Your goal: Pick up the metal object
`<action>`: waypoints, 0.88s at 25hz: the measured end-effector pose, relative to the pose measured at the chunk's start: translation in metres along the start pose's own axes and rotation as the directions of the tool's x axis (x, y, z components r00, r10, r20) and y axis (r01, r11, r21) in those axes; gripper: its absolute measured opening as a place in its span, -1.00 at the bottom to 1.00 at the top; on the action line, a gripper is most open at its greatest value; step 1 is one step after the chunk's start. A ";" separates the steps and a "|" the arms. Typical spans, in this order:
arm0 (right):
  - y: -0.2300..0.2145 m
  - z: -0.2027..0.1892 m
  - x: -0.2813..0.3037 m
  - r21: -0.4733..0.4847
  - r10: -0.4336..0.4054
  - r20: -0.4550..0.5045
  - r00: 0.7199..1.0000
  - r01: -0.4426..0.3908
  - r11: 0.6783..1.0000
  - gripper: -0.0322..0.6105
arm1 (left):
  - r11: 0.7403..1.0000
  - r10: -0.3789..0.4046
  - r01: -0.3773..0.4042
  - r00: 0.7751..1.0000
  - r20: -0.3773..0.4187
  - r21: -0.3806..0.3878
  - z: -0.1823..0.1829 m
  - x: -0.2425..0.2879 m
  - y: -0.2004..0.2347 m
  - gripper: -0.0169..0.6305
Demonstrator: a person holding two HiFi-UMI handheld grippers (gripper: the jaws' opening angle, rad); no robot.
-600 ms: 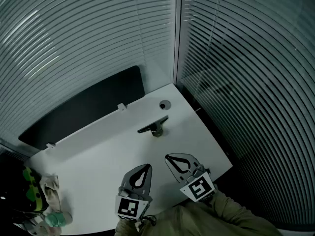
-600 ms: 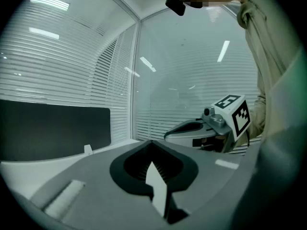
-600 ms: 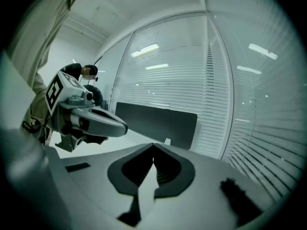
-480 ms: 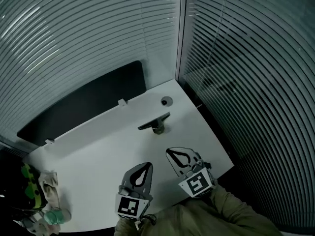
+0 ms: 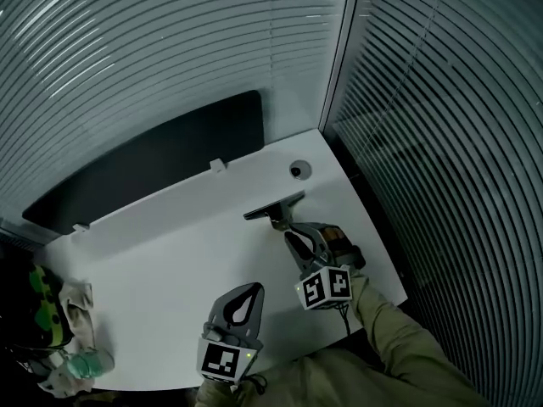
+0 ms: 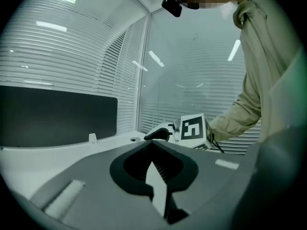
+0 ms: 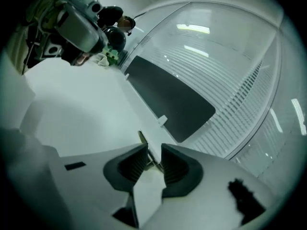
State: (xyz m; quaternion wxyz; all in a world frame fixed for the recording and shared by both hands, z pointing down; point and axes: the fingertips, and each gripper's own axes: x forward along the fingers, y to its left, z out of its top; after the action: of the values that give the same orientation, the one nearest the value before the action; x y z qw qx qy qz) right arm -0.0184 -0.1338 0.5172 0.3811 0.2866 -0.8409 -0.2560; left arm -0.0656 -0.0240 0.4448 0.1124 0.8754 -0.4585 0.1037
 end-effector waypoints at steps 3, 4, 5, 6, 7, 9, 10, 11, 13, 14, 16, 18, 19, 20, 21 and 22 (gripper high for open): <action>0.003 -0.010 0.022 -0.050 0.026 -0.036 0.999 -0.028 0.998 -0.64 | 1.000 0.017 -0.017 1.000 -0.007 -0.010 -0.001 0.002 0.005 -0.93; 0.005 -0.012 0.028 -0.065 0.035 -0.044 0.998 -0.037 0.997 -0.64 | 1.000 0.022 -0.022 1.000 -0.011 -0.015 -0.002 0.002 0.006 -0.93; 0.006 -0.015 0.033 -0.079 0.043 -0.053 0.998 -0.047 0.996 -0.63 | 0.999 0.027 -0.027 1.000 -0.014 -0.019 -0.003 0.002 0.008 -0.93; 0.007 -0.017 0.038 -0.090 0.049 -0.061 0.997 -0.055 0.994 -0.62 | 0.999 0.031 -0.031 0.999 -0.017 -0.023 -0.004 0.003 0.010 -0.93; 0.007 -0.019 0.043 -0.097 0.054 -0.068 0.996 -0.060 0.993 -0.61 | 0.999 0.035 -0.035 0.999 -0.019 -0.026 -0.006 0.003 0.011 -0.93; 0.007 -0.022 0.051 -0.108 0.058 -0.078 0.995 -0.066 0.992 -0.60 | 0.999 0.040 -0.041 0.999 -0.025 -0.031 -0.008 0.003 0.013 -0.93; 0.007 -0.023 0.054 -0.115 0.060 -0.082 0.995 -0.069 0.991 -0.60 | 0.999 0.041 -0.042 0.999 -0.029 -0.034 -0.008 0.004 0.013 -0.93; 0.007 -0.024 0.058 -0.124 0.063 -0.086 0.994 -0.073 0.990 -0.59 | 0.998 0.042 -0.043 0.999 -0.032 -0.036 -0.009 0.004 0.014 -0.93; 0.007 -0.026 0.064 -0.147 0.068 -0.091 0.994 -0.081 0.986 -0.58 | 0.998 0.043 -0.045 0.998 -0.037 -0.038 -0.009 0.004 0.014 -0.93; 0.008 -0.027 0.068 -0.161 0.068 -0.091 0.994 -0.082 0.984 -0.58 | 0.998 0.044 -0.045 0.998 -0.039 -0.039 -0.010 0.004 0.014 -0.93; 0.007 -0.026 0.074 -0.185 0.058 -0.085 0.995 -0.073 0.980 -0.58 | 0.998 0.047 -0.049 0.998 -0.039 -0.039 -0.010 0.004 0.015 -0.93; 0.007 -0.027 0.079 -0.185 0.046 -0.081 0.996 -0.060 0.981 -0.59 | 0.998 0.051 -0.053 0.998 -0.041 -0.041 -0.010 0.003 0.015 -0.93; 0.008 -0.028 0.081 -0.174 0.045 -0.082 0.996 -0.058 0.983 -0.59 | 0.998 0.053 -0.055 0.998 -0.043 -0.041 -0.011 0.002 0.015 -0.93; 0.008 -0.029 0.082 -0.158 0.045 -0.083 0.996 -0.057 0.986 -0.61 | 0.998 0.054 -0.056 0.997 -0.045 -0.042 -0.011 0.001 0.015 -0.93; 0.007 -0.030 0.083 -0.143 0.045 -0.086 0.995 -0.057 0.988 -0.62 | 0.997 0.055 -0.057 0.997 -0.047 -0.043 -0.011 0.001 0.015 -0.93; 0.006 -0.031 0.083 -0.131 0.043 -0.092 0.995 -0.055 0.990 -0.63 | 0.997 0.056 -0.058 0.997 -0.048 -0.044 -0.011 0.000 0.015 -0.93</action>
State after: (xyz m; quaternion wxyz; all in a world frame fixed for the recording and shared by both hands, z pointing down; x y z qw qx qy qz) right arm -0.0414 -0.1921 0.5799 0.4428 0.2506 -0.8109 -0.2892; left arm -0.0792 -0.0295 0.4573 0.1401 0.8566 -0.4827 0.1168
